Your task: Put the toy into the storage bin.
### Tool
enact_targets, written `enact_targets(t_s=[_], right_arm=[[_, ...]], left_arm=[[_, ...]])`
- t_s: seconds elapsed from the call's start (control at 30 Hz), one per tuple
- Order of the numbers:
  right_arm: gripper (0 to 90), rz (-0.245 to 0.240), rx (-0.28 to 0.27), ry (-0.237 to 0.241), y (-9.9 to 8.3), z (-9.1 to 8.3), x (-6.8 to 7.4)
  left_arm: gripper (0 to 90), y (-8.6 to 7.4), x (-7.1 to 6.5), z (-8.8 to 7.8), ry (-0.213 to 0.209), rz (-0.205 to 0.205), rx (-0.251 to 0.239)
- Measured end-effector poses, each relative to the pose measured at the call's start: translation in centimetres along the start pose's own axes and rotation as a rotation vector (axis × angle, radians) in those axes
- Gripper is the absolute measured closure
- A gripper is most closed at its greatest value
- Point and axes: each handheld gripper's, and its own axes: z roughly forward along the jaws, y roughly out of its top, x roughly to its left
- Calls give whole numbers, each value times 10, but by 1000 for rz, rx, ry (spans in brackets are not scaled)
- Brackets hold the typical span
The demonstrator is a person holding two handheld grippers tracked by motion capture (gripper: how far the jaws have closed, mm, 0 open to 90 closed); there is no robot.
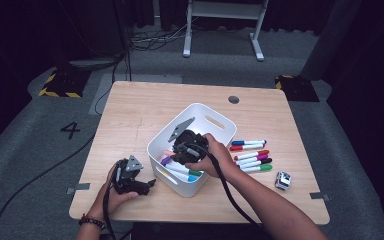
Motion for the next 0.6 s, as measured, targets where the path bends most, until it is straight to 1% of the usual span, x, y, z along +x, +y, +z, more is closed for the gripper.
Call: enact_targets(t_s=[0.03,0.1,0.13,0.17,0.2,0.27,0.3,0.37,0.43,0.5,0.53,0.57,0.6], right_arm=[[746,-8,-6,-2,2,0,1],[746,9,-18,-3,4,0,2],[746,-23,-48,3,5,2,-2],[746,-5,-53,7,6,2,-1],[746,-10,-58,6,6,3,-1],[745,-1,-44,7,7,6,0],[745,0,-44,5,7,7,0],[745,3,-47,16,7,9,1],[745,11,-25,9,7,10,3],[745,19,-16,25,6,9,3],[744,11,-3,39,6,8,6],[744,11,-3,39,6,8,6],[744,10,2,49,6,8,8]], left_arm=[[90,0,0,0,4,2,-1],[90,0,0,0,-2,-1,0],[90,0,0,0,-2,-1,0],[90,0,0,0,-8,-3,0],[90,0,0,0,-8,-2,0],[90,0,0,0,-9,-4,2],[90,0,0,0,-8,-3,1],[91,0,0,0,-4,-1,0],[91,0,0,0,-3,-1,0],[91,0,0,0,-3,-1,0],[91,0,0,0,-2,-1,0],[91,0,0,0,-2,-1,0],[91,0,0,0,-2,1,1]])
